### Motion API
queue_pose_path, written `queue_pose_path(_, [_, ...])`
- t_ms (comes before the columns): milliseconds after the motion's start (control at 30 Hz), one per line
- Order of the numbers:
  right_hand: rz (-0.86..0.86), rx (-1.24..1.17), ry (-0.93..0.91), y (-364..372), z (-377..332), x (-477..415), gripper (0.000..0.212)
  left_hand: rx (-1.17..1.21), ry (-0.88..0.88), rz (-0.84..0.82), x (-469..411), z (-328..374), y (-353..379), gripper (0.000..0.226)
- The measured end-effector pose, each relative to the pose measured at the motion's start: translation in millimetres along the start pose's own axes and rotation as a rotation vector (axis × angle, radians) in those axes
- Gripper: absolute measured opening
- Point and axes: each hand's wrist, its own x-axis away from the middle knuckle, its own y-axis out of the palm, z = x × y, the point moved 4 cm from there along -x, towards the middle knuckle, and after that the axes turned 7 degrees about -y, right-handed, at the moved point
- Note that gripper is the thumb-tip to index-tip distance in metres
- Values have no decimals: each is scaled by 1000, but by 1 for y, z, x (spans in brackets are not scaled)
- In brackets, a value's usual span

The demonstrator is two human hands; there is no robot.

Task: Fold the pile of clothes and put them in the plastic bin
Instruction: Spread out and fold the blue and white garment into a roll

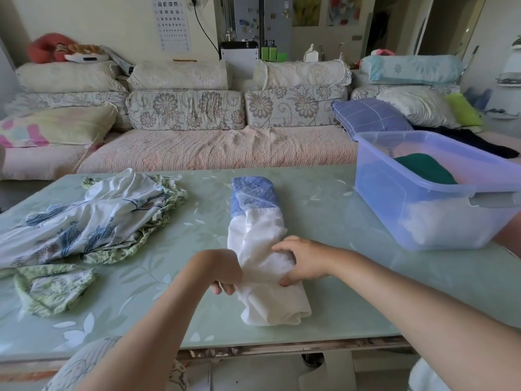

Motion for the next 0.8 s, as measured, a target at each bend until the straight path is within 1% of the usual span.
queue_pose_path(33, [-5,40,-21,0,-3,0,94,-40,-14,156,-1,1,-7,18])
queue_pose_path(67, [-10,78,-43,-1,-6,-1,95,-36,-14,370,-3,3,-15,20])
queue_pose_path(100, [-24,111,-60,0,-9,-2,96,46,30,560,-5,7,-20,23])
queue_pose_path(133, [-46,146,-69,1,-12,-3,98,170,122,674,-7,13,-21,25])
queue_pose_path(167, [-69,184,-72,4,-14,-5,99,267,242,704,-12,18,-18,28])
queue_pose_path(200, [-88,220,-72,7,-15,-7,101,245,335,652,-18,23,-12,34])
queue_pose_path(233, [-110,248,-66,10,-15,-9,101,132,352,566,-24,25,-4,42])
queue_pose_path(267, [-133,264,-50,11,-15,-10,100,11,302,450,-30,22,5,50])
queue_pose_path(300, [-153,271,-29,10,-14,-11,97,-62,211,314,-36,17,12,57])
queue_pose_path(333, [-162,280,-20,7,-14,-10,92,-87,139,204,-38,12,15,63])
queue_pose_path(367, [-160,298,-25,1,-16,-10,84,-90,105,139,-38,9,14,67])
queue_pose_path(400, [-153,316,-41,-4,-18,-10,74,-104,106,136,-37,9,10,68])
queue_pose_path(433, [-147,318,-55,-9,-20,-10,63,-116,110,175,-38,9,5,64])
queue_pose_path(467, [-136,290,-60,-13,-22,-12,52,-110,114,251,-38,11,-4,56])
queue_pose_path(500, [-109,240,-50,-16,-21,-14,41,-71,119,344,-41,11,-12,46])
queue_pose_path(567, [-6,139,-11,-20,-14,-22,23,88,136,551,-49,12,-26,34])
queue_pose_path(600, [59,107,10,-24,-8,-27,19,173,147,641,-52,14,-32,31])
queue_pose_path(667, [189,82,57,-32,4,-39,15,306,166,761,-60,17,-43,29])
queue_pose_path(733, [297,64,96,-40,16,-51,16,376,154,805,-69,22,-52,28])
queue_pose_path(800, [393,60,115,-48,27,-65,20,426,120,804,-82,27,-60,32])
